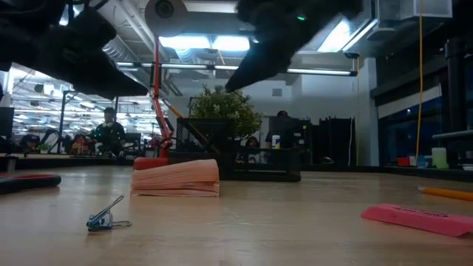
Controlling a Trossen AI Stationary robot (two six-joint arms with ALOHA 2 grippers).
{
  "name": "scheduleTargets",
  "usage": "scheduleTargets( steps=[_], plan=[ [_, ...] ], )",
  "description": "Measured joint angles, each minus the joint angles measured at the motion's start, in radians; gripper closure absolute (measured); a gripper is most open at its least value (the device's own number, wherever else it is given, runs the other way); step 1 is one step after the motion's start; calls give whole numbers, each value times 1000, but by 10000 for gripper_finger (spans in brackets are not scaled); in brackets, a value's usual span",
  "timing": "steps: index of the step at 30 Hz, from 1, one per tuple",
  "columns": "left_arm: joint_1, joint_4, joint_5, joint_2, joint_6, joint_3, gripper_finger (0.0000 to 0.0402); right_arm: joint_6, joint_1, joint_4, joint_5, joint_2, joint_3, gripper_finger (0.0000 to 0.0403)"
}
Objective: Pick and place office supplies into organizer
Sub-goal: Put the black scissors into the black desk organizer
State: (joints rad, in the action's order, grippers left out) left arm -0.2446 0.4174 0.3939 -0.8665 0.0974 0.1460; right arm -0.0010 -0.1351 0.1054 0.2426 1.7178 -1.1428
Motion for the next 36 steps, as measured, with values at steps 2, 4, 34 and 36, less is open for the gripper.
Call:
scheduleTargets(
  steps=[2,4,34,36],
  plan=[
    [-19,-23,0,0,21,14,400,0,-7,-145,-7,-55,103,402],
    [-39,-87,0,0,43,44,400,0,-14,-269,-30,-106,198,402],
    [-430,-1422,5,-547,751,879,400,-93,20,-603,-74,-207,457,400],
    [-451,-1424,-27,-577,794,878,400,-98,20,-602,-93,-207,457,400]
  ],
)
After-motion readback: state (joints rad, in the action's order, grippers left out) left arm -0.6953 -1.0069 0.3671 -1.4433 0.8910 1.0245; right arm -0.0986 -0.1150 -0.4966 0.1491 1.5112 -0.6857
